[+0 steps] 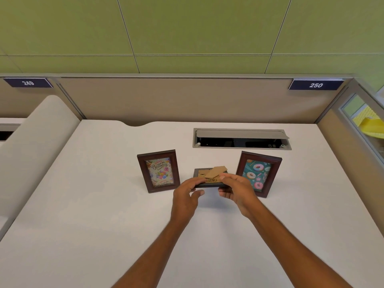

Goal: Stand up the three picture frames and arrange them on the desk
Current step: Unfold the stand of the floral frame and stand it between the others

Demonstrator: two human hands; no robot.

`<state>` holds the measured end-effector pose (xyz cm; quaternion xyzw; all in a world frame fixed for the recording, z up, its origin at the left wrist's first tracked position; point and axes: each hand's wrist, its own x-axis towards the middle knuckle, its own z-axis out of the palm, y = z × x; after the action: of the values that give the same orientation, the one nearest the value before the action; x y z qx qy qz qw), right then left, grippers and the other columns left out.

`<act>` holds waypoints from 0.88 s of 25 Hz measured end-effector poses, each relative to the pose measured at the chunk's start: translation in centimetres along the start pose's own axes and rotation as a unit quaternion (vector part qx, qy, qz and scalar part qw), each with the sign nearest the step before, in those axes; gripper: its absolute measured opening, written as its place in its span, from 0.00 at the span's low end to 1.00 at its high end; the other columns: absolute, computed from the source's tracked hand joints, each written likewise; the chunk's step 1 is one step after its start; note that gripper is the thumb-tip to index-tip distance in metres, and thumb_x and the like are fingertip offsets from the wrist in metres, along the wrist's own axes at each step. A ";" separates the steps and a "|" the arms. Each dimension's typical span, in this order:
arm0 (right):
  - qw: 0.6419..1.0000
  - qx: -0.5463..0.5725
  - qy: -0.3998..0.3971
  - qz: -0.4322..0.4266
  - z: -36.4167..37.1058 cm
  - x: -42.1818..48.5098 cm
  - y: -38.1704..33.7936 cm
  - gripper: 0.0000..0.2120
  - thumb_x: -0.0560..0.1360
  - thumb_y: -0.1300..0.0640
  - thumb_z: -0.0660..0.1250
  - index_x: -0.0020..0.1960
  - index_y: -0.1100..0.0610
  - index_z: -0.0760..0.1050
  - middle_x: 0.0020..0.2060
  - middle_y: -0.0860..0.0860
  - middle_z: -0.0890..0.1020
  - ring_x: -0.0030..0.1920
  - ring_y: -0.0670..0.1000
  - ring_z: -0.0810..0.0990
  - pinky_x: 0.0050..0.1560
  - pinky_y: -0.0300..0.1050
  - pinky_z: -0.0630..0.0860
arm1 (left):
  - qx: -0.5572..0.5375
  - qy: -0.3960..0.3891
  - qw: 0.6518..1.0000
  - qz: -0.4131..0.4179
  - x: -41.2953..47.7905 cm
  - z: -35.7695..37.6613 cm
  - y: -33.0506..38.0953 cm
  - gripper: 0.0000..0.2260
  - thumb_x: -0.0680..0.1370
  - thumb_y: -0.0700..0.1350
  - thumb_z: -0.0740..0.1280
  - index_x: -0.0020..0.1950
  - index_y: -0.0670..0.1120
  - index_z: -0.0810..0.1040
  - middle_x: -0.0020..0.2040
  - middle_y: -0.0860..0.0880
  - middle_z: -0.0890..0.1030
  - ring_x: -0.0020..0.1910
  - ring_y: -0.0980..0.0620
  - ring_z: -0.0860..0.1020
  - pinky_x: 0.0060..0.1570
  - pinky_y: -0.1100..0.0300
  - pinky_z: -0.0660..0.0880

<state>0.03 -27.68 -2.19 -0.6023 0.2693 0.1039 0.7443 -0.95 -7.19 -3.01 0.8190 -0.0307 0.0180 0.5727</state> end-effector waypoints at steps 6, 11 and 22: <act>0.996 0.060 -0.042 0.047 -0.8 -0.6 -1.8 0.15 0.80 0.57 0.76 0.61 0.66 0.85 0.44 0.62 0.87 0.39 0.55 0.85 0.42 0.47 0.86 | 0.057 0.035 0.996 0.061 1.9 -1.0 0.0 0.19 0.76 0.26 0.72 0.58 0.45 0.90 0.54 0.50 0.89 0.57 0.47 0.84 0.59 0.50 0.84; 0.995 0.047 -0.079 0.037 -1.2 -1.0 -2.9 0.20 0.82 0.42 0.73 0.58 0.59 0.89 0.43 0.60 0.87 0.41 0.54 0.86 0.44 0.49 0.86 | 0.014 0.018 1.000 0.017 2.9 -1.4 0.4 0.14 0.78 0.32 0.72 0.54 0.48 0.90 0.49 0.59 0.90 0.52 0.59 0.86 0.52 0.69 0.79; 0.995 -0.094 0.016 -0.014 -0.6 -0.5 -3.6 0.25 0.82 0.32 0.65 0.43 0.54 0.76 0.32 0.49 0.78 0.34 0.49 0.73 0.44 0.49 0.80 | -0.077 -0.001 0.994 -0.075 4.9 -2.0 1.6 0.09 0.84 0.40 0.70 0.61 0.48 0.88 0.54 0.54 0.90 0.55 0.56 0.87 0.51 0.66 0.82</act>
<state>1.21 -29.10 1.04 -0.6751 0.2622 0.1089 0.6810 3.81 -5.97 -0.55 0.7724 0.0289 -0.0287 0.6338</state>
